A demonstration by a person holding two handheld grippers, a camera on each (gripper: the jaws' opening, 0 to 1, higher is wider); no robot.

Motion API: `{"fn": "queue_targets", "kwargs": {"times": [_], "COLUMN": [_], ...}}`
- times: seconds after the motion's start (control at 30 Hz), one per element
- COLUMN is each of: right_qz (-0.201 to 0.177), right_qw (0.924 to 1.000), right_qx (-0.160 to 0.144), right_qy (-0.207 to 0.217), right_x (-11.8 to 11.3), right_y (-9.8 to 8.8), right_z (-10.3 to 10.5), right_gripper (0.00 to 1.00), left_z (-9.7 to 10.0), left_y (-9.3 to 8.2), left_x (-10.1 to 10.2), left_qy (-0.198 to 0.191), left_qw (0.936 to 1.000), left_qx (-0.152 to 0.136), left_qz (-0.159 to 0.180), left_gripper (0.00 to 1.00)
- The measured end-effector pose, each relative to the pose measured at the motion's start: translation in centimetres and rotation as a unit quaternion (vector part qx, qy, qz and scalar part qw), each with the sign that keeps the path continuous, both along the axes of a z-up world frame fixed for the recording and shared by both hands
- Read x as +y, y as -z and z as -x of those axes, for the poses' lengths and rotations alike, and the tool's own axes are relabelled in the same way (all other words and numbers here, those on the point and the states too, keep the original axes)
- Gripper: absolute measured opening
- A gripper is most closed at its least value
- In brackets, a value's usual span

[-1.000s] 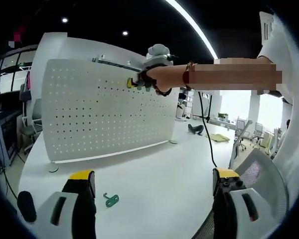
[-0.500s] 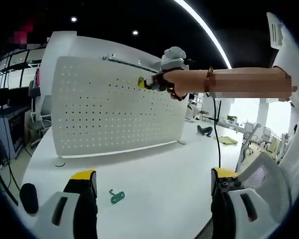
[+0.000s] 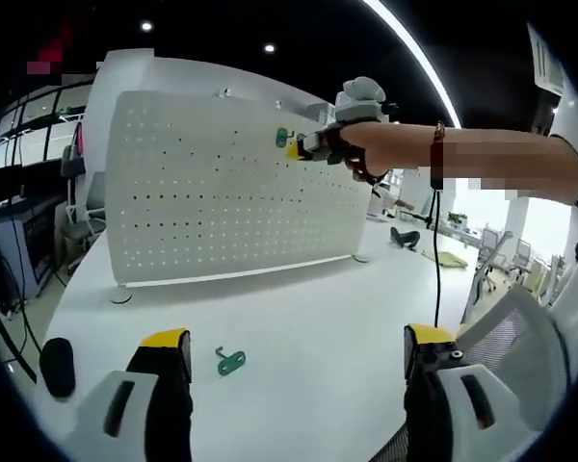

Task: Insert the hook assembly into the mounting plate slot until the hook locks in place.

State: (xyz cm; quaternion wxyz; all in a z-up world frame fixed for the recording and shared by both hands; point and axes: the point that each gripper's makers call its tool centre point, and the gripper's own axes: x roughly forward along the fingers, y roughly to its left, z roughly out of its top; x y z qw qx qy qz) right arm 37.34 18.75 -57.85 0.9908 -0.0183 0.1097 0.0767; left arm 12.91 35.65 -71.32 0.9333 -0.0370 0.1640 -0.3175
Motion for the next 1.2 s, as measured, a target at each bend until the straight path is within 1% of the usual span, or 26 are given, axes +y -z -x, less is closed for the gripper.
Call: {"fn": "queue_targets", "kwargs": {"times": [0.13, 0.23, 0.3, 0.37, 0.43, 0.57, 0.63, 0.7, 0.83, 1.0, 1.03, 1.2], "right_qz": [0.01, 0.003, 0.006, -0.003, -0.004, -0.009, -0.014, -0.018, -0.025, -0.033, -0.04, -0.051], "right_qw": [0.9999, 1.0, 0.9999, 0.9999, 0.9999, 0.9998, 0.9996, 0.9994, 0.9992, 0.9986, 0.9981, 0.9967], "right_qx": [0.003, 0.008, 0.01, 0.015, 0.014, 0.014, 0.017, 0.02, 0.024, 0.032, 0.037, 0.042], "right_qy": [0.005, 0.002, 0.001, -0.002, -0.004, -0.013, -0.017, -0.02, -0.02, -0.024, -0.027, -0.048], "right_x": [-0.4, -0.5, -0.5, -0.4, -0.3, 0.1, 0.1, 0.1, -0.1, -0.6, -0.5, -0.2], "right_y": [0.5, 1.1, 1.5, 1.8, 1.9, 2.1, 2.4, 2.6, 3.2, 4.1, 4.4, 5.2], "right_z": [0.6, 1.3, 1.7, 2.1, 2.4, 3.0, 3.3, 3.5, 4.2, 4.6, 4.8, 5.7], "right_gripper": [0.15, 0.15, 0.15, 0.15, 0.15, 0.15, 0.15, 0.15, 0.15, 0.15, 0.15, 0.16], "left_z": [0.0, 0.0, 0.1, 0.2, 0.3, 0.4, 0.4, 0.1, -0.2, -0.3, -0.3, -0.1], "left_y": [0.3, 0.4, 0.8, 0.7, 0.7, 1.2, 1.2, 1.4, 1.7, 2.0, 2.1, 2.6], "left_x": [-0.1, -0.2, -0.2, -0.3, -0.4, -0.5, -0.4, -0.1, 0.1, 0.5, 0.6, 0.6], "left_qy": [0.003, 0.002, 0.002, 0.001, 0.0, 0.003, 0.0, -0.014, -0.017, -0.029, -0.031, -0.033], "left_qw": [1.0, 1.0, 0.9999, 0.9999, 1.0, 0.9998, 0.9998, 0.9996, 0.999, 0.9983, 0.9981, 0.9972], "left_qx": [0.003, 0.005, 0.009, 0.007, 0.008, 0.014, 0.016, 0.022, 0.025, 0.035, 0.039, 0.048], "left_qz": [-0.005, -0.003, -0.012, -0.01, -0.004, -0.015, -0.013, -0.014, -0.034, -0.036, -0.038, -0.047], "left_gripper": [0.93, 0.92, 0.9, 0.91, 0.91, 0.9, 0.9, 0.9, 0.9, 0.89, 0.89, 0.88]}}
